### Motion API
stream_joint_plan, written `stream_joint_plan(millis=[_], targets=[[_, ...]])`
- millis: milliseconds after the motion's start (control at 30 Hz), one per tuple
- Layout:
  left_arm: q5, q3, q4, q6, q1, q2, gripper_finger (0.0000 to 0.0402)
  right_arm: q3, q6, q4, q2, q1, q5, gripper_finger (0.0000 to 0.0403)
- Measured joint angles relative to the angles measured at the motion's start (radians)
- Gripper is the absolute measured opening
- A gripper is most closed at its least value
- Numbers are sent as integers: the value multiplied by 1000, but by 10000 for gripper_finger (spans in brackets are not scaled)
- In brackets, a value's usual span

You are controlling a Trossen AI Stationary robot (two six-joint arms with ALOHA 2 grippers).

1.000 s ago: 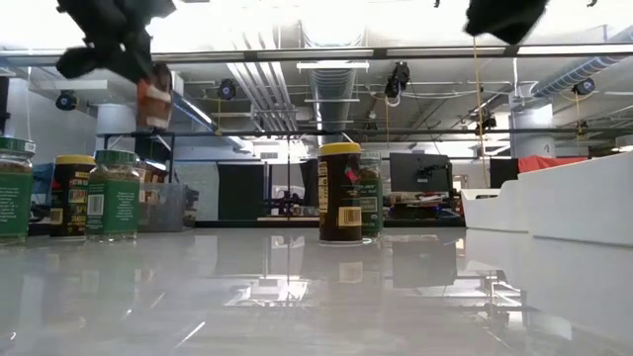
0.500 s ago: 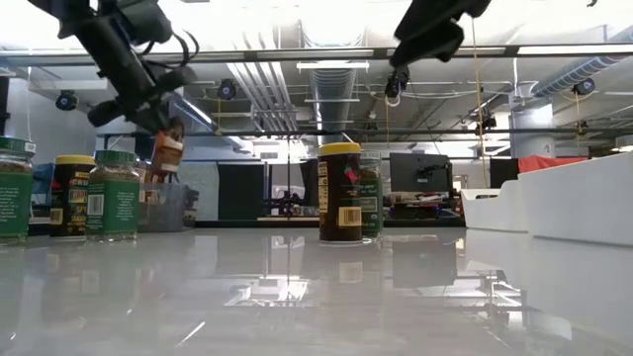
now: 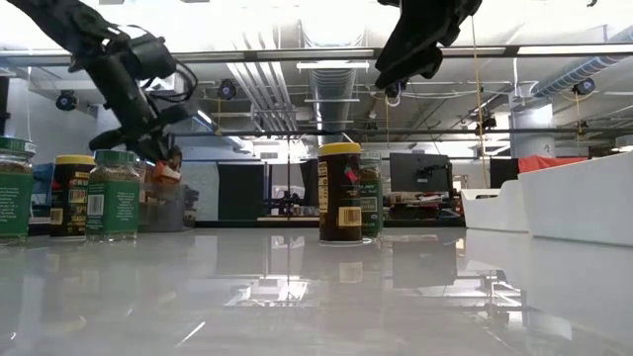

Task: Sort spices by type
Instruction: Put the orange seasoning bag into the black bin

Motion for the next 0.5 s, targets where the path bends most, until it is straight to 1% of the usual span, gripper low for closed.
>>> stream_joint_plan(millis=[200, 333, 500], targets=[[9, -56, 84, -10, 19, 0, 0, 0, -10, 0, 0, -14, -2, 205], [16, -94, 110, -17, 20, 8, 0, 0, -10, 0, 0, -18, -1, 206], [32, -109, 155, -28, 20, 30, 0, 0, -8, 0, 0, -17, -2, 205]])
